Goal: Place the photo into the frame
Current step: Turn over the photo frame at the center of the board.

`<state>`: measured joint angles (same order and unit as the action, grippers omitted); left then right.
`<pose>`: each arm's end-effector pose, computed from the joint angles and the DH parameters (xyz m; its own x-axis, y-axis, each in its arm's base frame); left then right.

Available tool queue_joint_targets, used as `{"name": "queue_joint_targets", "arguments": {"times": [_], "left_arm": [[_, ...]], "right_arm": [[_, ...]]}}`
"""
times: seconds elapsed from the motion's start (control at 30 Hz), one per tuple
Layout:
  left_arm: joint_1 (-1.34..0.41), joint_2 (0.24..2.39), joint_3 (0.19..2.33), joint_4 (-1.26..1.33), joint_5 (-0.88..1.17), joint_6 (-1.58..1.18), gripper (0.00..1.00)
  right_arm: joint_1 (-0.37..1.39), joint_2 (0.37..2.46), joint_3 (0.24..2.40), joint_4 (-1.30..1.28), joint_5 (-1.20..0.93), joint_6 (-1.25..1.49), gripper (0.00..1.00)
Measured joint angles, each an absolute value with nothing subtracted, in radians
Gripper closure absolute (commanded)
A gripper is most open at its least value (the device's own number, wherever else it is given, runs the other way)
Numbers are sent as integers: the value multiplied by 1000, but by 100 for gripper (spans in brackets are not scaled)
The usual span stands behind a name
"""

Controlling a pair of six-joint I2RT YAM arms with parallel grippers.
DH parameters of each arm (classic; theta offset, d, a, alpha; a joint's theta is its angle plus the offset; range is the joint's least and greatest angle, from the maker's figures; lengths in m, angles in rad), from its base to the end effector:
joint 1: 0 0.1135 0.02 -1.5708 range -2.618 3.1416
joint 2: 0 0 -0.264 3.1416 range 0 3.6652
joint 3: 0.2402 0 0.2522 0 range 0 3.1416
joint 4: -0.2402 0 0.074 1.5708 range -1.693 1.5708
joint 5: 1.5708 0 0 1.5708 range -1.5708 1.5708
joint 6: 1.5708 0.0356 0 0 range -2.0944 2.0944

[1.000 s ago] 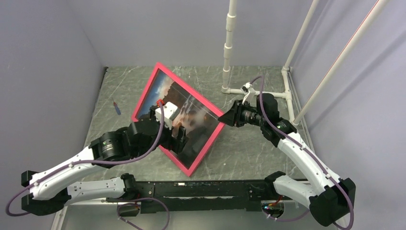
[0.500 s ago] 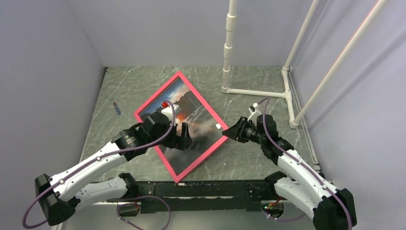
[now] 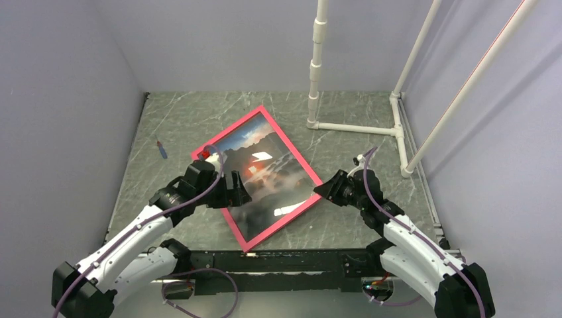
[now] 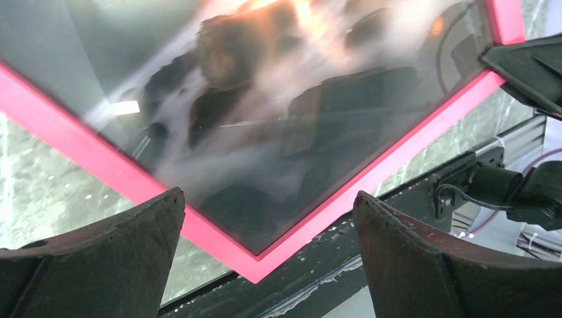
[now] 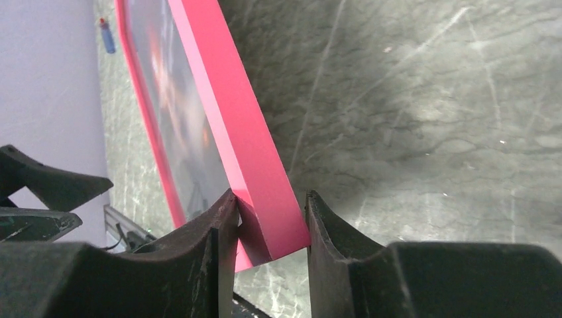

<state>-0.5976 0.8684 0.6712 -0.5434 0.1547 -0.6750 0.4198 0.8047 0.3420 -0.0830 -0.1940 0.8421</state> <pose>0.1474 -0.1069 0.2522 -0.8416 -0.1740 -0.5112 0.1589 0.8250 -0.5424 0.1580 0.0780 0.1916 -0.7262 0.4775 -0.4945 -0.0129 0.7098 0.7043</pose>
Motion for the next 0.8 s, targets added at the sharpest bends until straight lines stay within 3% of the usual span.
{"name": "queue_joint_targets", "arguments": {"times": [0.13, 0.43, 0.57, 0.8], "left_arm": [[-530, 823, 596, -547, 165, -693, 0], [-403, 788, 540, -579, 162, -704, 1], [-346, 804, 506, -574, 171, -704, 1], [-284, 844, 421, -530, 225, -718, 1]], "right_arm": [[421, 806, 323, -95, -154, 852, 62], [421, 886, 301, -198, -28, 805, 28], [421, 911, 309, -213, -2, 775, 3], [421, 963, 345, -188, -2, 651, 0]]}}
